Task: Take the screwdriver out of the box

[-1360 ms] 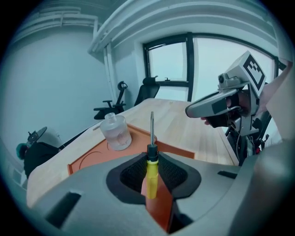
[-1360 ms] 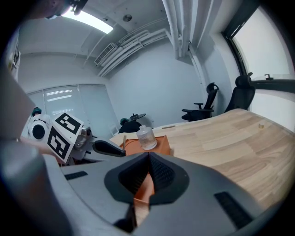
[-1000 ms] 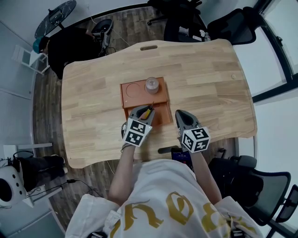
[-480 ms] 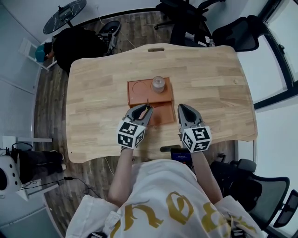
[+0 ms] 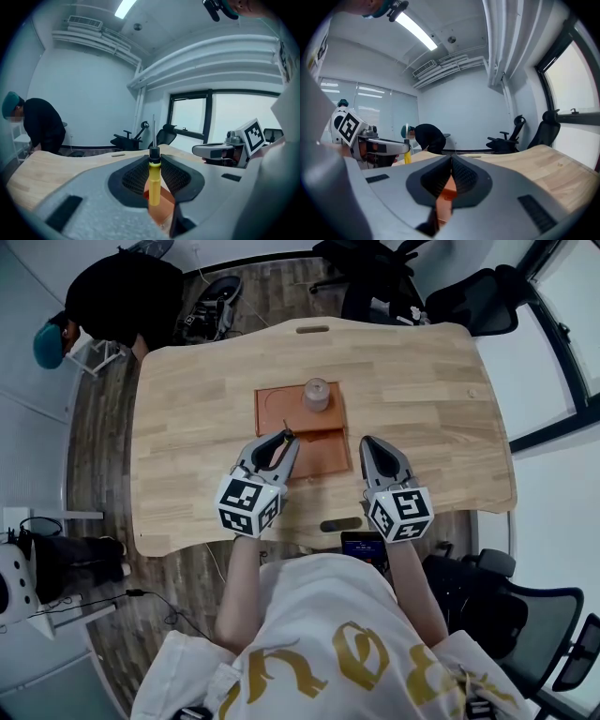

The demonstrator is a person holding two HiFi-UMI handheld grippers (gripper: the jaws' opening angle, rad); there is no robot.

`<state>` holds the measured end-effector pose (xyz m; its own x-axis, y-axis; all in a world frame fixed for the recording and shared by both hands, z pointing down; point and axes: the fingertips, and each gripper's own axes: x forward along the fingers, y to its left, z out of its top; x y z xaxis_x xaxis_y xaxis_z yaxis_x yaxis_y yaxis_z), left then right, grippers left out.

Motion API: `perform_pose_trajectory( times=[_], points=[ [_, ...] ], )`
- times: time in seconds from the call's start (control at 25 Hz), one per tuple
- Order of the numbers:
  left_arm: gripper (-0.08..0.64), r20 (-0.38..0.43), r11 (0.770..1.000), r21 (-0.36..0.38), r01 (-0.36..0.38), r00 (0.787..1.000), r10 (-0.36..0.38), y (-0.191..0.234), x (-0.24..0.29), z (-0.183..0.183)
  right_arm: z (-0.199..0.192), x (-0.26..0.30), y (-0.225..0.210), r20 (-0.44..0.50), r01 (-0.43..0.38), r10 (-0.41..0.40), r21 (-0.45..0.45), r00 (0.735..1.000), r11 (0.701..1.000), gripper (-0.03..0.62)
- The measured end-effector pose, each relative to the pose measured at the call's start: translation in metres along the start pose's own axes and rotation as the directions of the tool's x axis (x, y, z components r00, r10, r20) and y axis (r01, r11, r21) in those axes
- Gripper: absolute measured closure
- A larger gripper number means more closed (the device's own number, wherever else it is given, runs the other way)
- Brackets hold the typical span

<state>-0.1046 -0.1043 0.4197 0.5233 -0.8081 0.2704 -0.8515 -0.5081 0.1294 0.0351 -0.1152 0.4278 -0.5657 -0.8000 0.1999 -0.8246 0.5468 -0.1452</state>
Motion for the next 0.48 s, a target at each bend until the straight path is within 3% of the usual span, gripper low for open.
perform_pose_trajectory(
  times=[0.2, 0.48],
  points=[
    [0.482, 0.019, 0.996, -0.076, 0.035, 0.999, -0.033, -0.0039, -0.0065, -0.0018, -0.0025, -0.0061, 0.0039, -0.002, 0.006, -0.006, 0.006, 1.0, 1.0, 0.581],
    [0.482, 0.026, 0.997, -0.071, 0.033, 0.999, -0.031, -0.005, -0.01, -0.0053, -0.0052, -0.0071, 0.0078, -0.014, 0.006, -0.006, -0.005, 1.0, 1.0, 0.581]
  ],
)
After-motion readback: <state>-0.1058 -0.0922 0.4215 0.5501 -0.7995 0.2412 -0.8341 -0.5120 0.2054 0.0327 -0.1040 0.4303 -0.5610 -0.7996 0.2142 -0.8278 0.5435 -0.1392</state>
